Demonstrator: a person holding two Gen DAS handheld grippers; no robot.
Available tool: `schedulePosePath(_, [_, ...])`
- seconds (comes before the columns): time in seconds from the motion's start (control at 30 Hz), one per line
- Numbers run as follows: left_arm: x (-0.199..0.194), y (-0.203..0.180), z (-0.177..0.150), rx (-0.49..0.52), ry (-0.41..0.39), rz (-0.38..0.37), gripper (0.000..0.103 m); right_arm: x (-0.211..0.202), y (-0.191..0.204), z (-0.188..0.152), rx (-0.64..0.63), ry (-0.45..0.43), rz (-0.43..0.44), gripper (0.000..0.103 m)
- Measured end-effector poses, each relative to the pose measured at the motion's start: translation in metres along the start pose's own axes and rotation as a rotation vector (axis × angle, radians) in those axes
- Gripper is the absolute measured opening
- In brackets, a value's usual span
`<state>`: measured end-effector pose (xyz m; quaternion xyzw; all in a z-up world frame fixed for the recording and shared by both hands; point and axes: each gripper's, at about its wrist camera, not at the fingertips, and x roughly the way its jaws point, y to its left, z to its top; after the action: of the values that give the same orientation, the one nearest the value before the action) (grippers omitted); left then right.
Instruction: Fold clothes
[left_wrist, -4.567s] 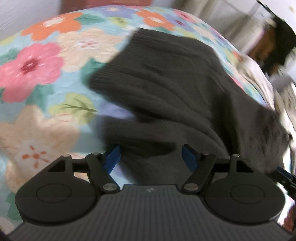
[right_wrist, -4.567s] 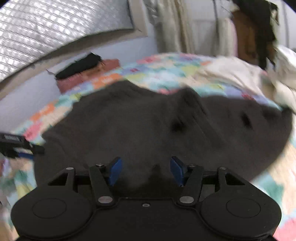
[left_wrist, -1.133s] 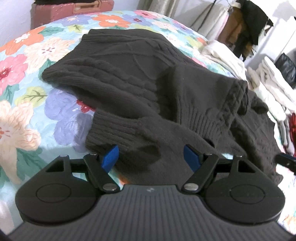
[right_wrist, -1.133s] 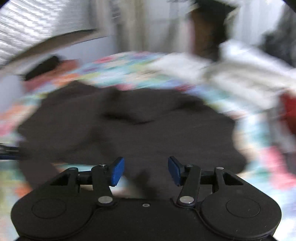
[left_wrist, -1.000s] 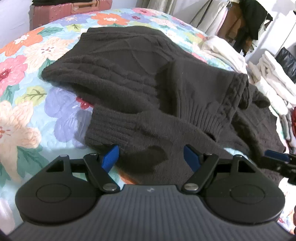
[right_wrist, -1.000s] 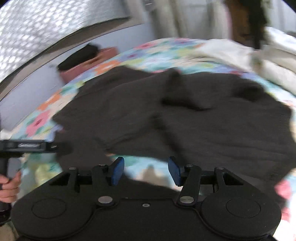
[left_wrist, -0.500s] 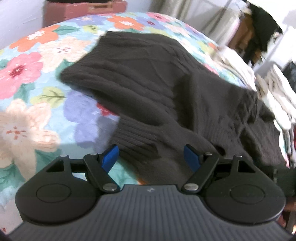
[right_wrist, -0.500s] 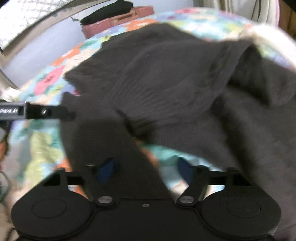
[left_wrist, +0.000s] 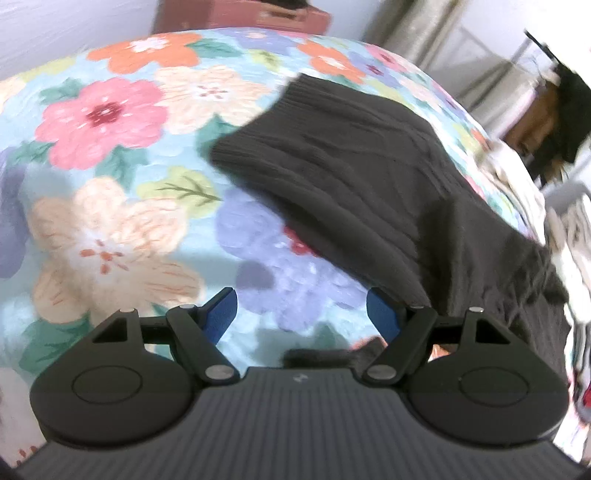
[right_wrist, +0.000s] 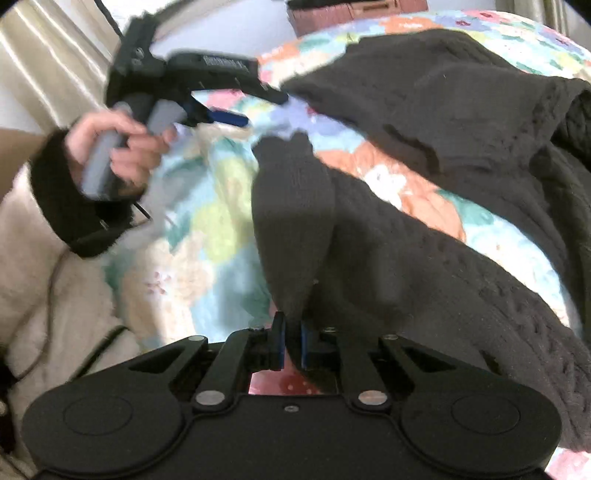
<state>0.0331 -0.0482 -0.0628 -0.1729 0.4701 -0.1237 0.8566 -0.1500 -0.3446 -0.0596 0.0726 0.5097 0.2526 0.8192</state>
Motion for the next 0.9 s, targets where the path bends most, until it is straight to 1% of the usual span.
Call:
schedulePosePath(0.03, [0.0,0.004,0.001,-0.018,-0.001,-0.001,0.077,0.002,0.002,0.003,0.002,0.002,0.01,0.01])
schedulePosePath(0.17, [0.002,0.017,0.005,-0.064,-0.006,0.0,0.077,0.009,0.016,0.006,-0.061,0.036,0.029,0.011])
schedulePosePath(0.27, [0.003,0.023,0.008,-0.092,-0.028,-0.028,0.077,0.012,0.014,0.008,-0.003,0.045,0.115,0.011])
schedulePosePath(0.3, [0.005,0.024,0.01,-0.099,-0.041,-0.046,0.077,0.015,0.014,0.008,0.004,0.063,0.133,0.016])
schedulePosePath(0.33, [0.007,0.025,0.011,-0.101,-0.048,-0.06,0.077,0.019,0.014,0.008,0.008,0.084,0.148,0.029])
schedulePosePath(0.37, [0.012,0.025,0.014,-0.099,-0.05,-0.071,0.077,0.022,0.012,0.008,0.014,0.113,0.167,0.038])
schedulePosePath(0.4, [0.018,0.024,0.016,-0.096,-0.05,-0.077,0.077,0.023,0.009,0.009,0.025,0.129,0.178,0.044])
schedulePosePath(0.47, [0.028,0.024,0.019,-0.1,-0.043,-0.089,0.077,0.017,0.005,0.014,0.038,0.119,0.169,0.044])
schedulePosePath(0.53, [0.042,0.025,0.024,-0.125,-0.017,-0.108,0.077,-0.004,-0.002,0.02,0.048,0.04,0.171,0.044])
schedulePosePath(0.6, [0.06,0.023,0.031,-0.132,0.018,-0.118,0.08,-0.03,-0.017,0.025,0.075,-0.062,0.162,0.046])
schedulePosePath(0.67, [0.082,0.015,0.046,-0.057,0.054,-0.063,0.082,-0.051,-0.037,0.026,0.124,-0.132,0.073,0.054])
schedulePosePath(0.7, [0.087,0.012,0.051,-0.043,0.046,-0.053,0.083,-0.061,-0.051,0.025,0.16,-0.162,-0.01,0.058])
schedulePosePath(0.73, [0.088,0.011,0.055,-0.05,0.025,-0.059,0.085,-0.069,-0.063,0.021,0.198,-0.192,-0.086,0.058])
schedulePosePath(0.77, [0.088,0.013,0.056,-0.078,0.007,-0.076,0.086,-0.077,-0.076,0.016,0.235,-0.221,-0.16,0.058])
schedulePosePath(0.8, [0.089,0.017,0.056,-0.118,-0.008,-0.098,0.086,-0.085,-0.093,0.007,0.3,-0.259,-0.224,0.059])
schedulePosePath(0.83, [0.089,0.021,0.056,-0.156,-0.022,-0.117,0.081,-0.093,-0.111,-0.004,0.388,-0.294,-0.276,0.059])
schedulePosePath(0.87, [0.089,0.026,0.054,-0.192,-0.036,-0.132,0.073,-0.101,-0.129,-0.016,0.481,-0.322,-0.312,0.059])
schedulePosePath(0.9, [0.09,0.028,0.054,-0.211,-0.039,-0.153,0.045,-0.105,-0.147,-0.03,0.562,-0.331,-0.336,0.059])
